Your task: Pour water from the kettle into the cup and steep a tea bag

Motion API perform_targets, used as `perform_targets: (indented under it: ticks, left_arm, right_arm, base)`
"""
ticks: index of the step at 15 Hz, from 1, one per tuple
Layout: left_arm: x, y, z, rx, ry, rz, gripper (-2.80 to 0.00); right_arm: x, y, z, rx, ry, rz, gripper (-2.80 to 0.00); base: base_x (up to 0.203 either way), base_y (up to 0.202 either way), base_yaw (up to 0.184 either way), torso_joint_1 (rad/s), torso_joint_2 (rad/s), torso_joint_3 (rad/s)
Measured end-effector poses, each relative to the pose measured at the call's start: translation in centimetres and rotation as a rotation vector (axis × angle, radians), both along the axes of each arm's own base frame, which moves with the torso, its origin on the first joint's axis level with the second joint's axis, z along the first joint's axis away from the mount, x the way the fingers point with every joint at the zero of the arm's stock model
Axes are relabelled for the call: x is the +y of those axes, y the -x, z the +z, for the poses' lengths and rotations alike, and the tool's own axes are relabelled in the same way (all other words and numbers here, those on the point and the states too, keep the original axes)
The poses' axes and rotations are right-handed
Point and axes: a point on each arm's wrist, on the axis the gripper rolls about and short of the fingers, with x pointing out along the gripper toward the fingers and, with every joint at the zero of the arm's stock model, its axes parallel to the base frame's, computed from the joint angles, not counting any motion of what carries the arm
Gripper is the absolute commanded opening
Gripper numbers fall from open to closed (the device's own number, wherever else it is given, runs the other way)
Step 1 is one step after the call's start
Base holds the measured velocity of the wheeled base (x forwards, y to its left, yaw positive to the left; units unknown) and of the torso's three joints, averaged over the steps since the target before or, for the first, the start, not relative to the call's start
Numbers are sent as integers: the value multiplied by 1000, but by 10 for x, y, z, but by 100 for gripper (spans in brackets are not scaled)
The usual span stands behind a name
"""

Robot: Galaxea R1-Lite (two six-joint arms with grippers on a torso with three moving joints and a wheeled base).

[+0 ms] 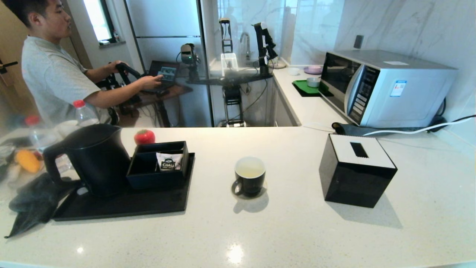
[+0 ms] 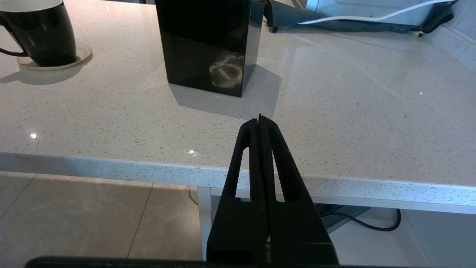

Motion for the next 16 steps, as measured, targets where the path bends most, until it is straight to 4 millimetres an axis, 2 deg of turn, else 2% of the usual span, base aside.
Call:
perform_targets:
  ticks: [16]
  left_arm:
    - [0, 0, 0, 0, 0, -1, -280]
  right_arm:
    - [0, 0, 0, -3, -10, 1, -280]
  base:
    - [0, 0, 0, 0, 0, 0]
